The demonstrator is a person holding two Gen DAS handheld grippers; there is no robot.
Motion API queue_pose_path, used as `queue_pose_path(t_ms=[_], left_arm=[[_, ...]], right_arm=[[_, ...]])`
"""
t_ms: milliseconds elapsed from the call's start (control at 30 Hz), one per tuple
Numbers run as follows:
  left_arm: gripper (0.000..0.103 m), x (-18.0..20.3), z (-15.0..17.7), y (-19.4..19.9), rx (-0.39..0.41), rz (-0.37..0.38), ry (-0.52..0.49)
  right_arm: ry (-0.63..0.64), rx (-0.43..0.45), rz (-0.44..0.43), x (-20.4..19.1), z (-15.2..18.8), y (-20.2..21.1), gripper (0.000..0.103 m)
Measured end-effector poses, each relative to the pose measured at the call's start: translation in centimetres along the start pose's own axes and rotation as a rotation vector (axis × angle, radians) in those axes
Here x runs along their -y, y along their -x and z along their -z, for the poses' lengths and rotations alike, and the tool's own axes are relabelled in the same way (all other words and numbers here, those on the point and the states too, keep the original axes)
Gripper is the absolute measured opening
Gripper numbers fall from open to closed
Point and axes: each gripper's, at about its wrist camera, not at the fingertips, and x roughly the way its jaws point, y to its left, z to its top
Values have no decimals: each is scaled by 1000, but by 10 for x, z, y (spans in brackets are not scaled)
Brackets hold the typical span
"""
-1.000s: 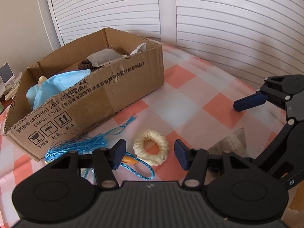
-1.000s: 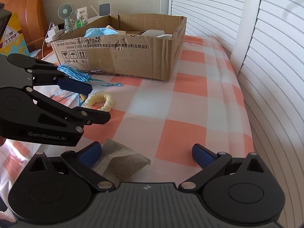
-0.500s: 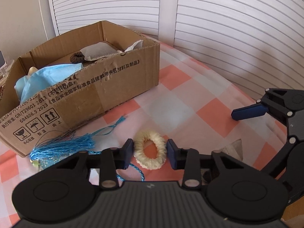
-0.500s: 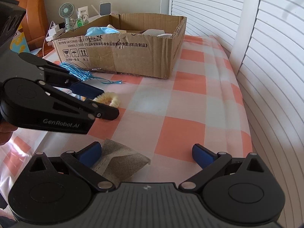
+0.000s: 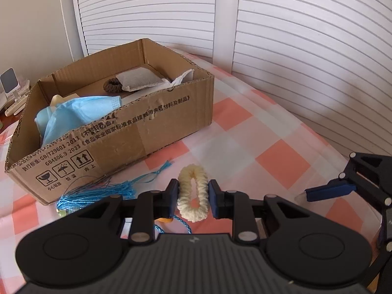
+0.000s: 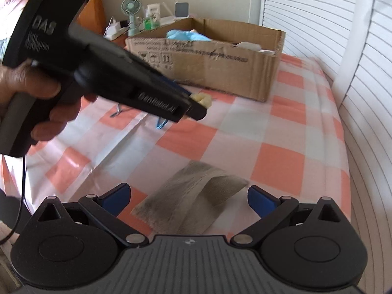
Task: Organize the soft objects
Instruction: 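Close the left tool on the cream scrunchie while the right tool grasps the grey sachet, then drop the scrunchie into the box with the left tool while the right tool carries the sachet there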
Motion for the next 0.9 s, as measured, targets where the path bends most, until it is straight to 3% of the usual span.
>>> queue_pose_path(t_ms=[133,300,467,567,733,900], left_arm=[[25,-1,1,5,8,-4,2],[25,-5,2,11,16,-4,9],[25,-9,4,18,19,-4,14],[25,-12,5,20,8,5,20],[25,-11,8,28,1,18,12],[25,-9,9,41,-2,33,2]], right_arm=[[13,-9,-19,-12,-3,-8,102],[69,-19,28,-28,-11,-18,84],[31,-32,58,-20,-15,-14,57],[8,-44,68,-15,-16,-11,47],[-30,-50,48,-7,-18,-5,37],[-24,-36,60,-3,-22,6,35]])
